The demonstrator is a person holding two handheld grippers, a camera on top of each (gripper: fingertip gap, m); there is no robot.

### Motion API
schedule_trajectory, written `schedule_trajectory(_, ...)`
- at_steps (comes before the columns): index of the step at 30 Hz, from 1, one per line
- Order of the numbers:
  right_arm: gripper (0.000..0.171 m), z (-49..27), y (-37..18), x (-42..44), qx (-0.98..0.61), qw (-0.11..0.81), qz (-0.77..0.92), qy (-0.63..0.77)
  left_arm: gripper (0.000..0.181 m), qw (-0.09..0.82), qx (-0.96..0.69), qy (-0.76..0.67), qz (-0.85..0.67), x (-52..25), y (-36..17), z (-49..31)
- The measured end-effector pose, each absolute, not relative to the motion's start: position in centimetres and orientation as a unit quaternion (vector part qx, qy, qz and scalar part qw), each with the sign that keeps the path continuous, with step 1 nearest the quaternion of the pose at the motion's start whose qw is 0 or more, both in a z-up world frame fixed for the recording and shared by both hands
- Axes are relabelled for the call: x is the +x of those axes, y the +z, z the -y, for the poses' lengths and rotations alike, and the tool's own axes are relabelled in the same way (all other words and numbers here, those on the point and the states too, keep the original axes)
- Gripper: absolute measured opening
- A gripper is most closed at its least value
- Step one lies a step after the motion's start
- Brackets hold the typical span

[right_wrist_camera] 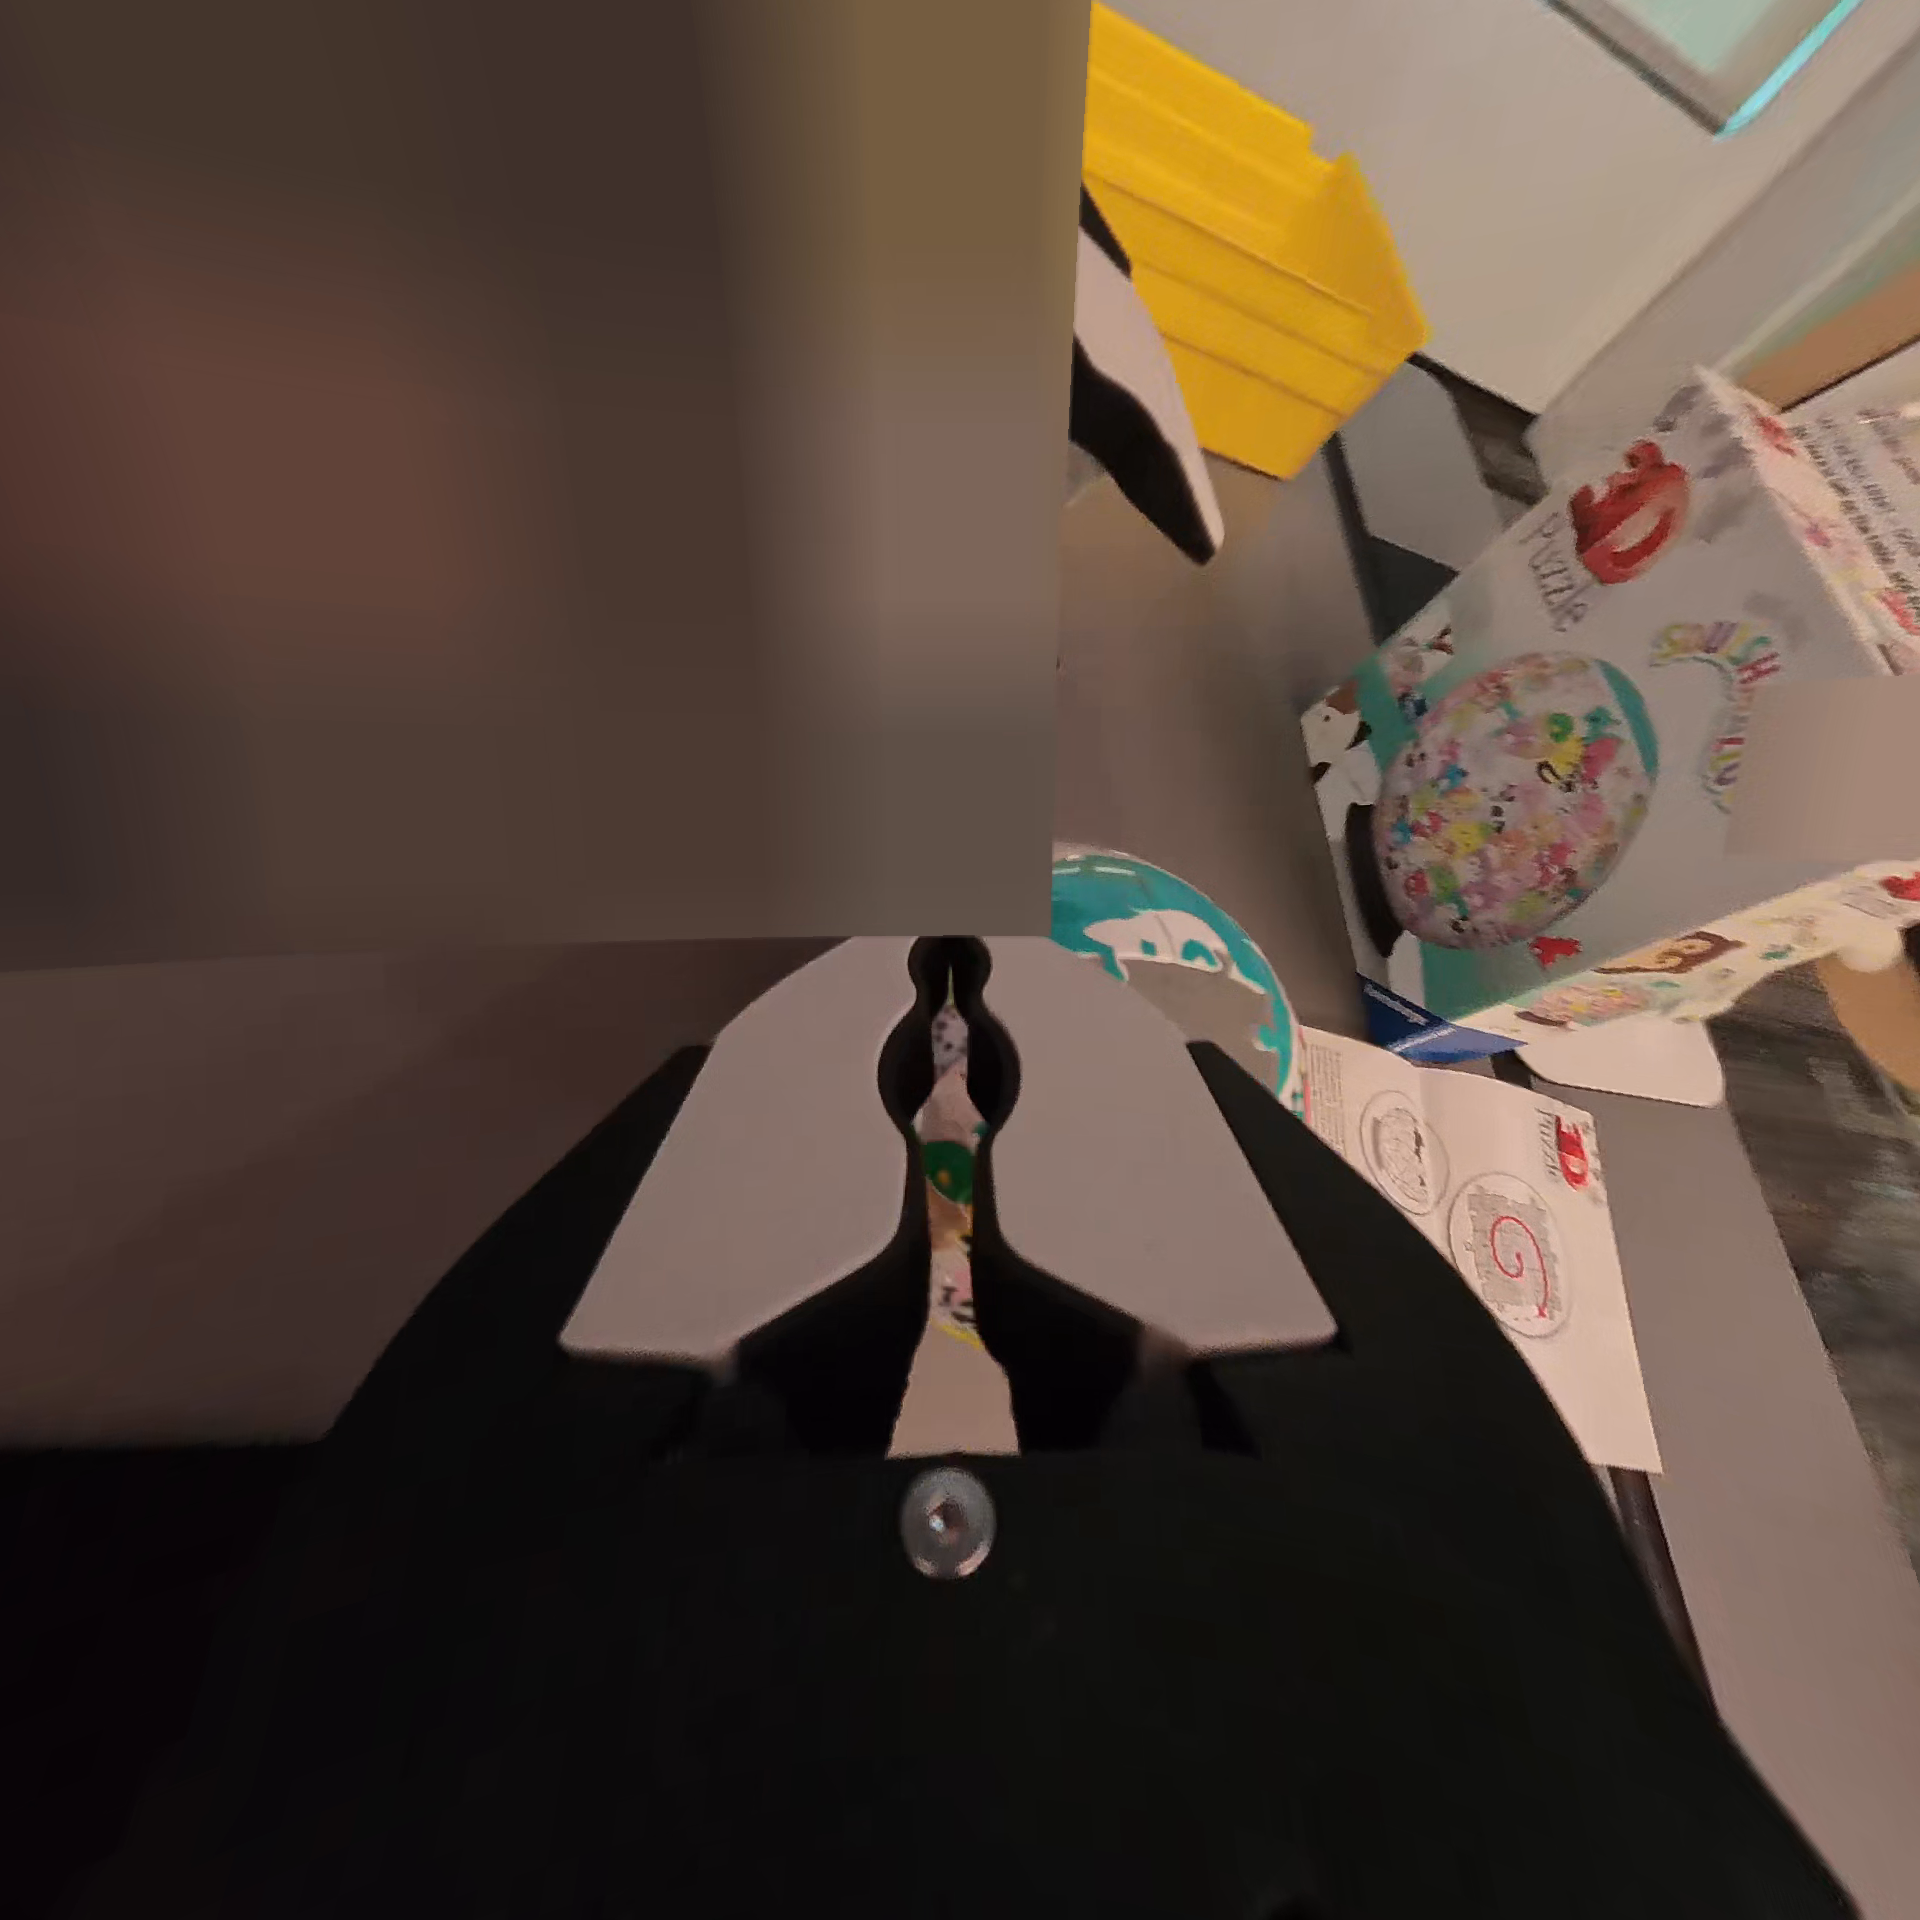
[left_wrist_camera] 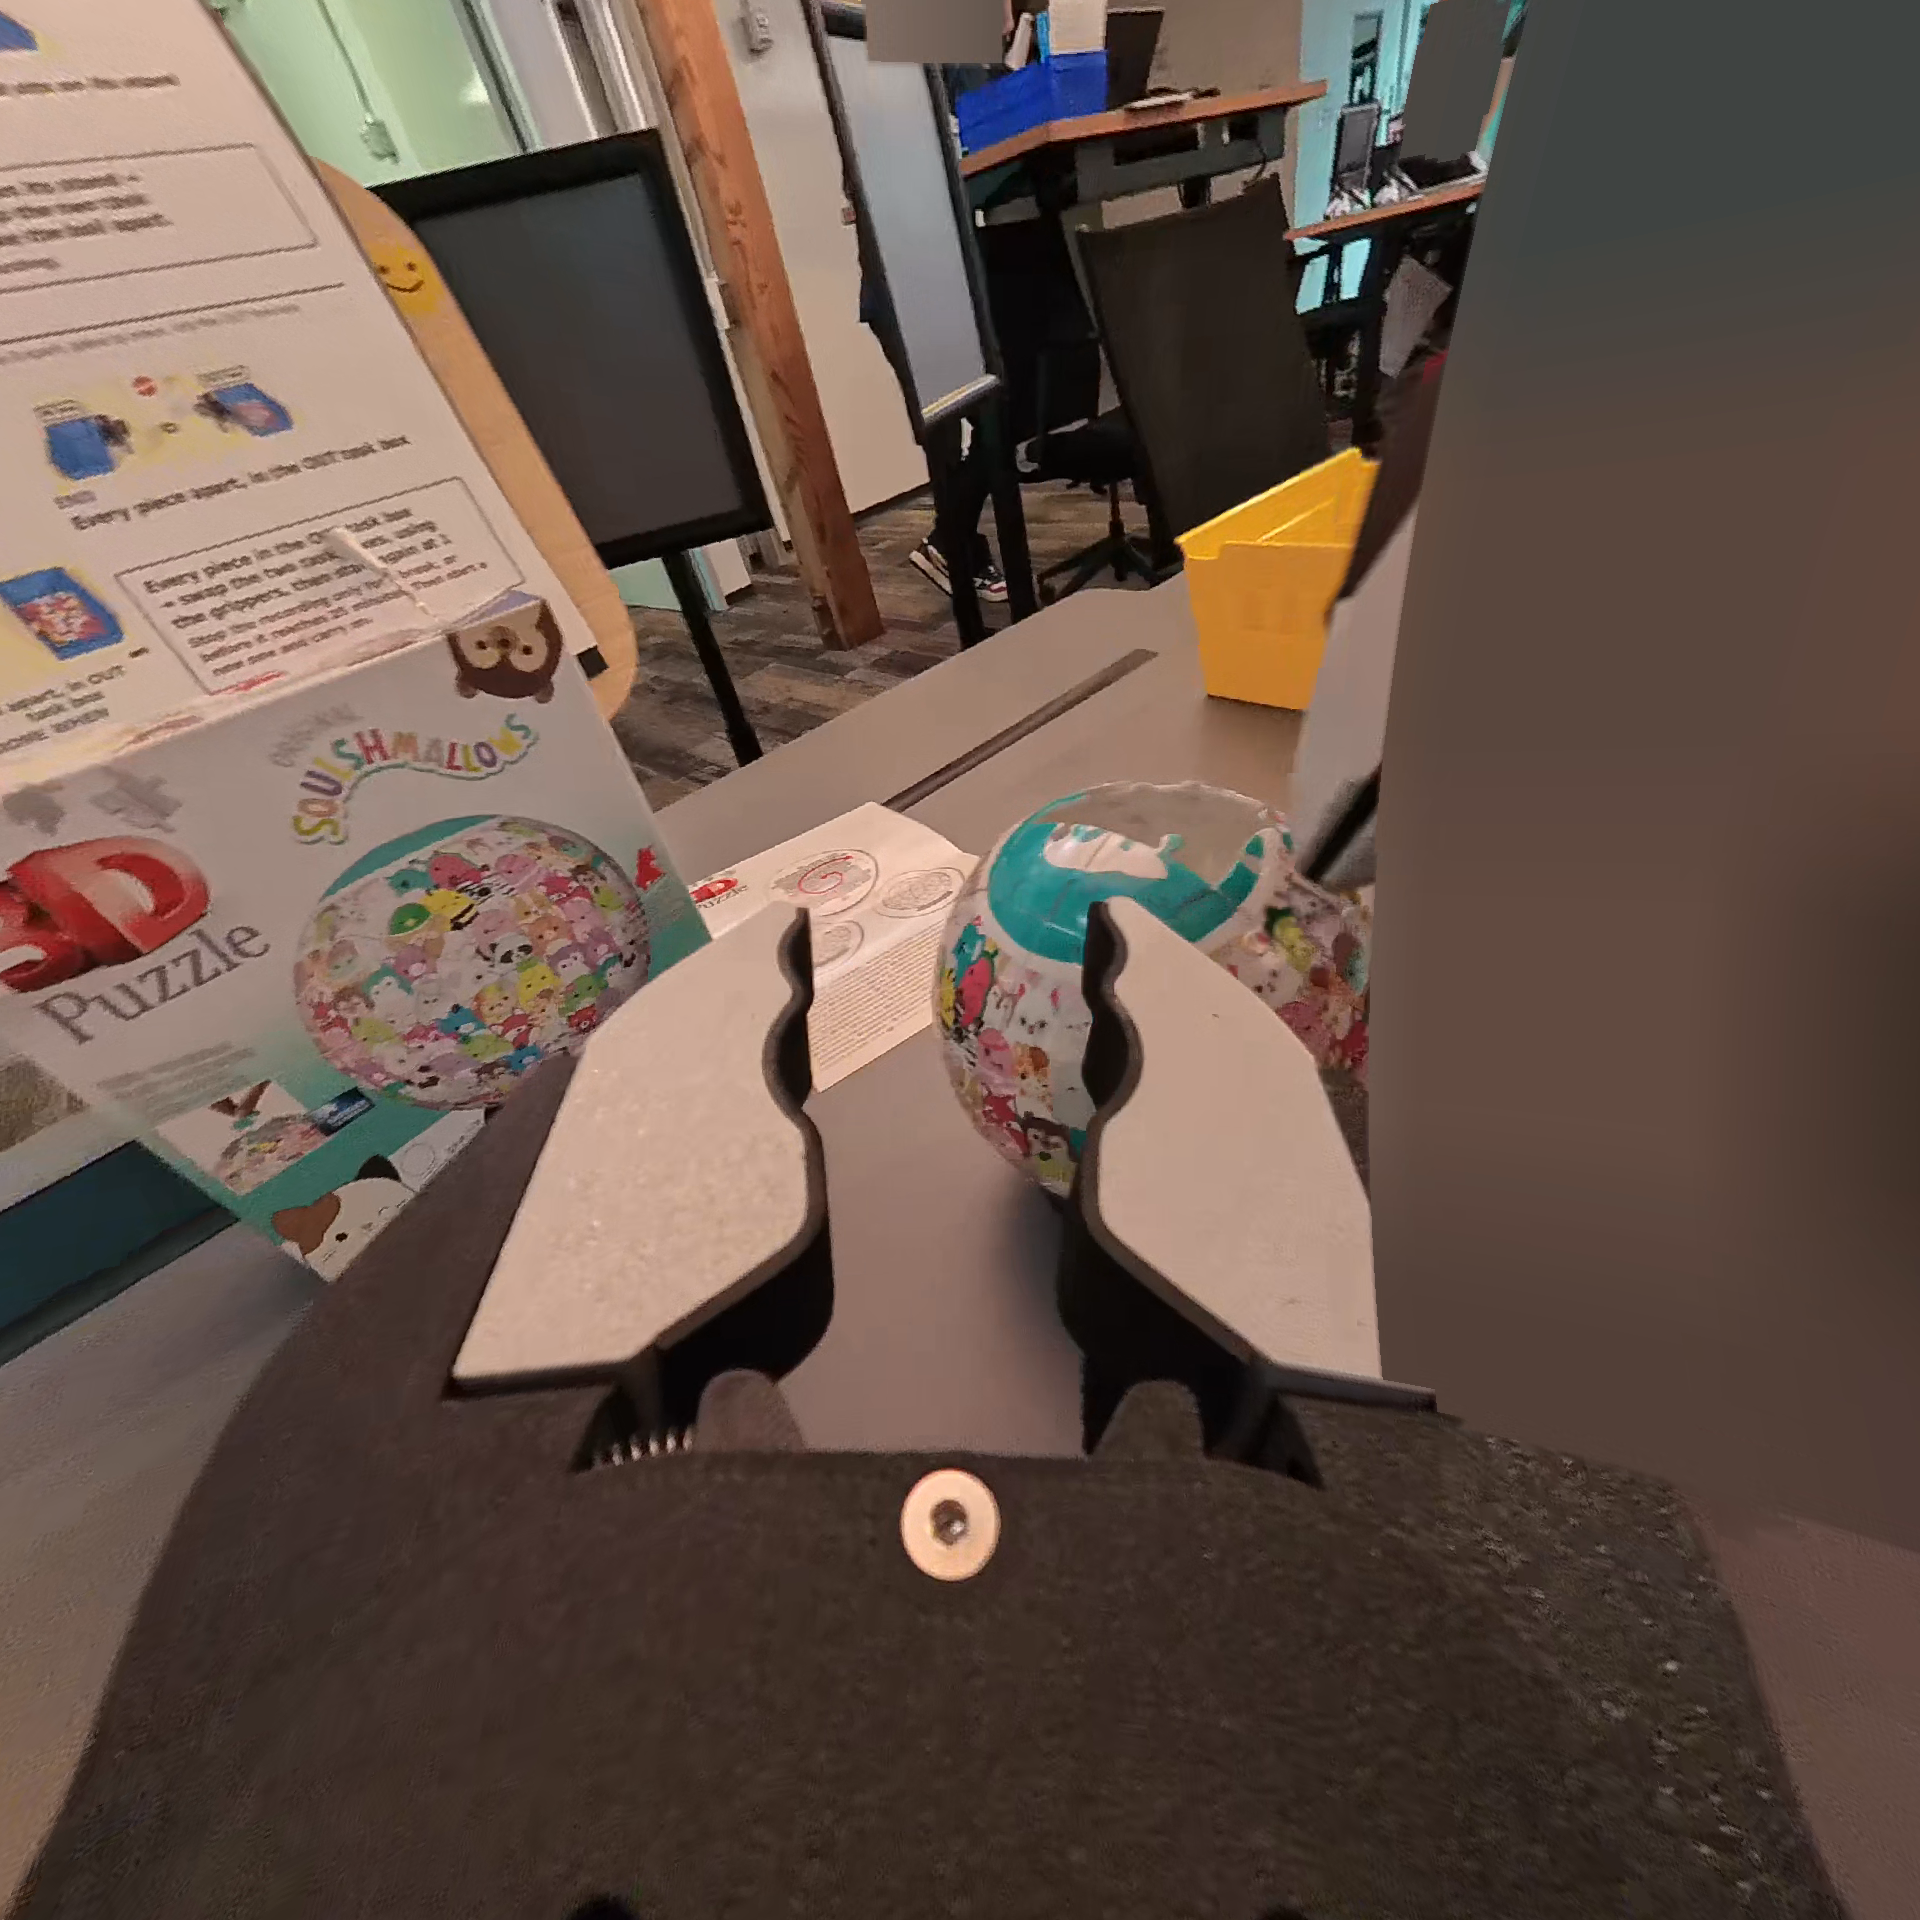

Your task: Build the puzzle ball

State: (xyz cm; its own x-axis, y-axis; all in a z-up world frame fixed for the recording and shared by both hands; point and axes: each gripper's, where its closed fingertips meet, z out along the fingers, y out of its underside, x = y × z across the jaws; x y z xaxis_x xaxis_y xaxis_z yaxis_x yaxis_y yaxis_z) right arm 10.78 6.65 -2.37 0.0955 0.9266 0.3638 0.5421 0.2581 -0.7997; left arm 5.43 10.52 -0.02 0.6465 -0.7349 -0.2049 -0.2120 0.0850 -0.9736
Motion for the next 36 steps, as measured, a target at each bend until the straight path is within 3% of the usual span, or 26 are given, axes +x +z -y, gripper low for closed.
schedule_trajectory(5, 0.001, -7.2, -2.7, 10.1, -0.588, 0.511, 0.614, 0.127, 0.050, 0.645, -0.647, -0.203, -0.353, 4.4, 0.4, -10.9)
schedule_trajectory(13, 0.001, -7.8, -4.1, 10.0, -0.602, 0.482, 0.632, 0.078, 0.050, 0.650, -0.644, -0.200, -0.350, 4.0, 0.8, -10.8)
schedule_trajectory(36, 0.001, -7.7, -3.4, 10.2, -0.601, 0.483, 0.630, 0.092, 0.050, 0.654, -0.641, -0.198, -0.351, 3.8, 1.2, -10.6)
